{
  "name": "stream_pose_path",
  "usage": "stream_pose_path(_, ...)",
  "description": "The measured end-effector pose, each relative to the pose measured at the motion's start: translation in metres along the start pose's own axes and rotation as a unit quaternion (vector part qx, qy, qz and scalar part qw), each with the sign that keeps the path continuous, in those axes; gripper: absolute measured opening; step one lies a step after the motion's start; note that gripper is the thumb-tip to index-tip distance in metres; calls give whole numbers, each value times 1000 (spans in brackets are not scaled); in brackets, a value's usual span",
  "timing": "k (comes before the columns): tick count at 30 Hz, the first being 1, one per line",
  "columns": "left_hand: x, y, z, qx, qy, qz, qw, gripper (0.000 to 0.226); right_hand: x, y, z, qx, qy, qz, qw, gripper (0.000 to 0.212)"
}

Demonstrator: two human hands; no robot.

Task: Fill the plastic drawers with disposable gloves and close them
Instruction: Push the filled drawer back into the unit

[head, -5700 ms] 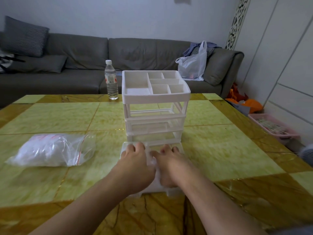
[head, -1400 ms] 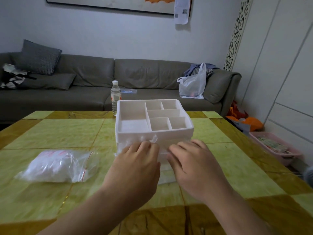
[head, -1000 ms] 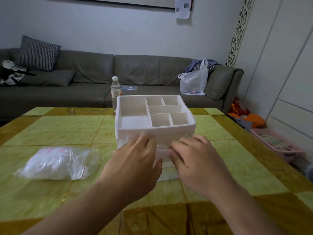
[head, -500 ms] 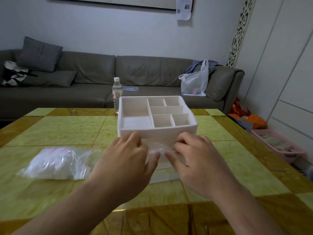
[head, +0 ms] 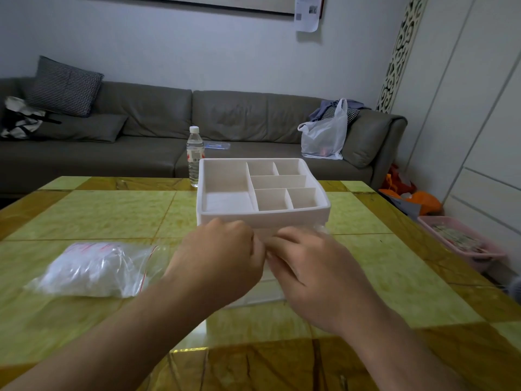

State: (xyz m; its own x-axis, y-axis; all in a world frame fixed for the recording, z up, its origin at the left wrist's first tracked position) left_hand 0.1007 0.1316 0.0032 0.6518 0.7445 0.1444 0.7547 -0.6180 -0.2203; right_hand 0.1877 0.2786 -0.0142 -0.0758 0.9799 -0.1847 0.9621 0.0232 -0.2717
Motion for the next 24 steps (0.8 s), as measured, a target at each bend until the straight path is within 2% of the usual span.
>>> stream_pose_path(4, 1, -5, -8, -8, 35, -20, 999, 27, -2, -5, 3, -8, 16, 11, 1000, 34)
stream_pose_path(7, 3, 2, -15, -34, -50, 37, 998, 18, -2, -9, 2, -18, 29, 15, 999, 37)
stream_pose_path(9, 1, 13, -19, -17, -99, 80, 992, 21, 0, -11, 2, -23, 25, 17, 999, 37)
stream_pose_path(11, -4, 22, -17, 11, -100, 119, 988, 20, 2, -11, 3, -23, 22, 14, 999, 41)
stream_pose_path(16, -12, 29, -3, -6, -92, 125, 988, 8, 7, -6, 3, -8, 10, 0, 1000, 38)
stream_pose_path(21, -7, 25, -1, 18, -79, 148, 986, 28, 17, 5, -5, 75, 5, 0, 997, 39)
stream_pose_path(24, -7, 20, 1, 16, -75, 153, 985, 30, 19, 10, -9, 102, -6, 20, 995, 37)
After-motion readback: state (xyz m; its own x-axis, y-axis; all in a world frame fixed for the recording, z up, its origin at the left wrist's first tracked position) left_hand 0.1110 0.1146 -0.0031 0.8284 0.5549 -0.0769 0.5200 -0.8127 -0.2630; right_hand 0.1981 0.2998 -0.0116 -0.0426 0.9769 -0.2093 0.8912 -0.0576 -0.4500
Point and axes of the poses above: each hand's wrist, its own y-axis away from the middle knuckle, its own z-axis out of the palm, x = y × z, the point moved 1 cm from there along -y, towards the middle knuckle, and after that the axes turned 11 degrees about -x, right-handed, at the moved point
